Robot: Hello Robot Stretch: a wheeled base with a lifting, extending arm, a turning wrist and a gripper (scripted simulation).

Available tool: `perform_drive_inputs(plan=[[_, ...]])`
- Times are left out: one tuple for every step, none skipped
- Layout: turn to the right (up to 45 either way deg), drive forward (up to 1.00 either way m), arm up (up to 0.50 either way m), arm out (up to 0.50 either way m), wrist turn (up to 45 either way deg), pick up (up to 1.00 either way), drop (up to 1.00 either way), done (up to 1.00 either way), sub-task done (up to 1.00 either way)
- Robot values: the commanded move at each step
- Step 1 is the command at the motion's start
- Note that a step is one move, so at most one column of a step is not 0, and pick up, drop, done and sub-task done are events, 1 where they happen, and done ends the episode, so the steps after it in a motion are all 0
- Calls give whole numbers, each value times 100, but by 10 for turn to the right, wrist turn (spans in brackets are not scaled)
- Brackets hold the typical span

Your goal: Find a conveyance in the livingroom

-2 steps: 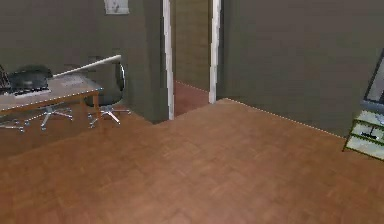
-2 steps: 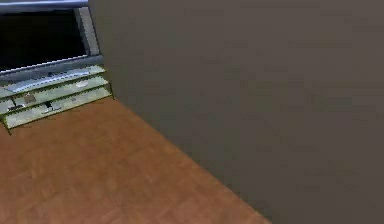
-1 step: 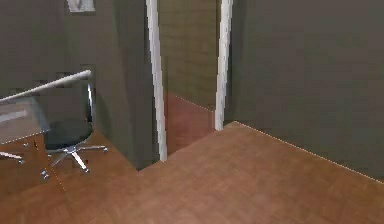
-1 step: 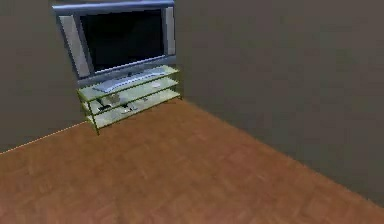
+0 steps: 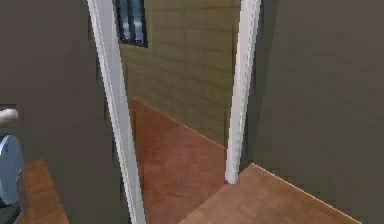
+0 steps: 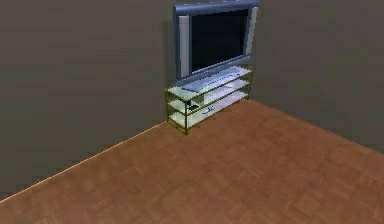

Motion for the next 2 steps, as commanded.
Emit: perform_drive_inputs(plan=[[30, 0, 0, 0, 0, 0, 0, 0, 0], [0, 100, 0, 0, 0, 0, 0, 0, 0]])
